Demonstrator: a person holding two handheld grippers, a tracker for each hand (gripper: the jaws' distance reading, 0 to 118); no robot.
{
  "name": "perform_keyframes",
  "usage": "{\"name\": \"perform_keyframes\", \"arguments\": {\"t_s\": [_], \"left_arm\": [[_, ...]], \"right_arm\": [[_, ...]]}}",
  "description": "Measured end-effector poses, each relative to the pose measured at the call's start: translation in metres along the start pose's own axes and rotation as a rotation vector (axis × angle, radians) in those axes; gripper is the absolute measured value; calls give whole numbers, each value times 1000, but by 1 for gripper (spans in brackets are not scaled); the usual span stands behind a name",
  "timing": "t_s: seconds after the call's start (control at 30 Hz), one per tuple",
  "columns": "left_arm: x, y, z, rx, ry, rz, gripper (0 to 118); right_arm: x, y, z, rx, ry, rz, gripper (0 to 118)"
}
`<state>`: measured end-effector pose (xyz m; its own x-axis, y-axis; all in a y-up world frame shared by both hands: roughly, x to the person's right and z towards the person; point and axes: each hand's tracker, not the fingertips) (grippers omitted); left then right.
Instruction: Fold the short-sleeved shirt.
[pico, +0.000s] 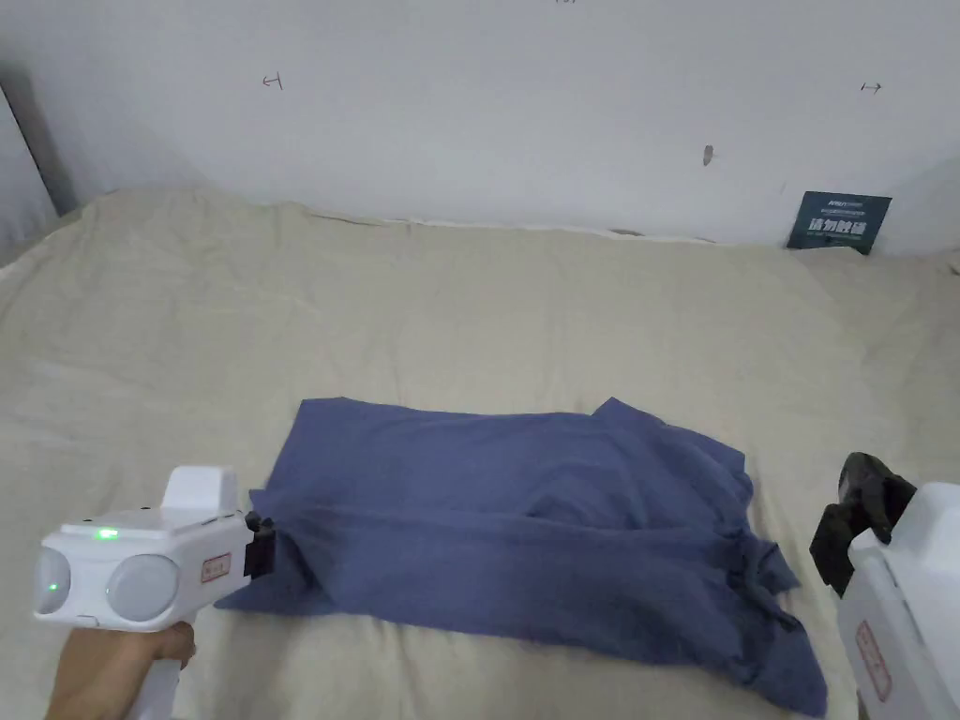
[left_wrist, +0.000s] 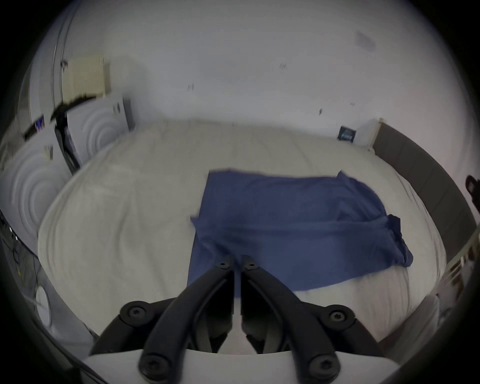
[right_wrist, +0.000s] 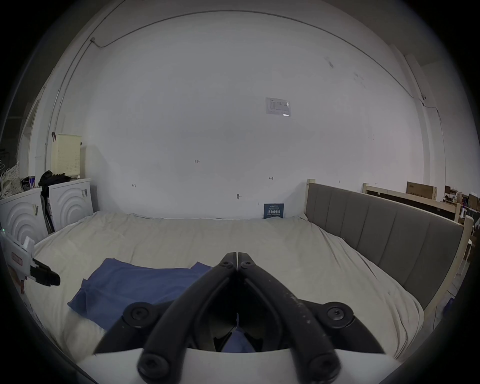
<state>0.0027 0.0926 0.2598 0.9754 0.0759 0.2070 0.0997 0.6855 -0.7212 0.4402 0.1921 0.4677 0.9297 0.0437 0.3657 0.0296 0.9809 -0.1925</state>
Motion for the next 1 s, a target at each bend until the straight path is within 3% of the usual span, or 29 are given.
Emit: {"name": "perform_keyframes", "arguments": {"t_s": [0.03,0.1,0.13,0.17,0.23,0.37,0.43,0.5,0.57,0.6,0.63,0.7,0.77,0.83,0.9,1.0], "left_arm": [[-1,0,-1,-38,8,21,26],[-11,-2,-16,-61,41,65,75],[-14,-3,-23,-88,52,65,93],[-12,-4,-27,-103,64,51,105],[-13,-7,-39,-129,99,51,108],[-19,-17,-69,-193,107,63,103],[-25,-22,-91,-220,116,77,80],[-27,-29,-104,-236,110,87,37],[-19,-31,-91,-198,114,72,28],[-16,-29,-87,-197,99,57,13],[-15,-28,-85,-196,81,50,8],[-14,-28,-87,-183,95,35,7],[-14,-24,-79,-155,93,12,7],[-13,-17,-64,-105,81,17,7],[-14,-11,-54,-80,65,22,7],[-14,-2,-42,-58,50,20,7]], "right_arm": [[0,-1,-3,-8,0,2,1],[0,-4,-7,-23,-4,-2,1],[0,-5,-9,-29,-4,-6,1],[0,-6,-11,-34,-5,-7,1],[-2,-8,-15,-42,-10,0,1],[-5,-13,-24,-71,-8,-9,1],[-6,-16,-27,-83,-8,-6,1],[-6,-20,-29,-100,-9,-4,1],[-4,-24,-33,-127,-9,-9,1],[-2,-27,-36,-148,-13,-11,1],[0,-31,-39,-169,-18,-11,2],[8,-42,-50,-259,-16,-42,4],[20,-61,-65,-356,-10,-82,25],[31,-83,-80,-463,-33,-122,68],[41,-108,-99,-577,-41,-153,93],[48,-139,-119,-678,-64,-161,94]]}}
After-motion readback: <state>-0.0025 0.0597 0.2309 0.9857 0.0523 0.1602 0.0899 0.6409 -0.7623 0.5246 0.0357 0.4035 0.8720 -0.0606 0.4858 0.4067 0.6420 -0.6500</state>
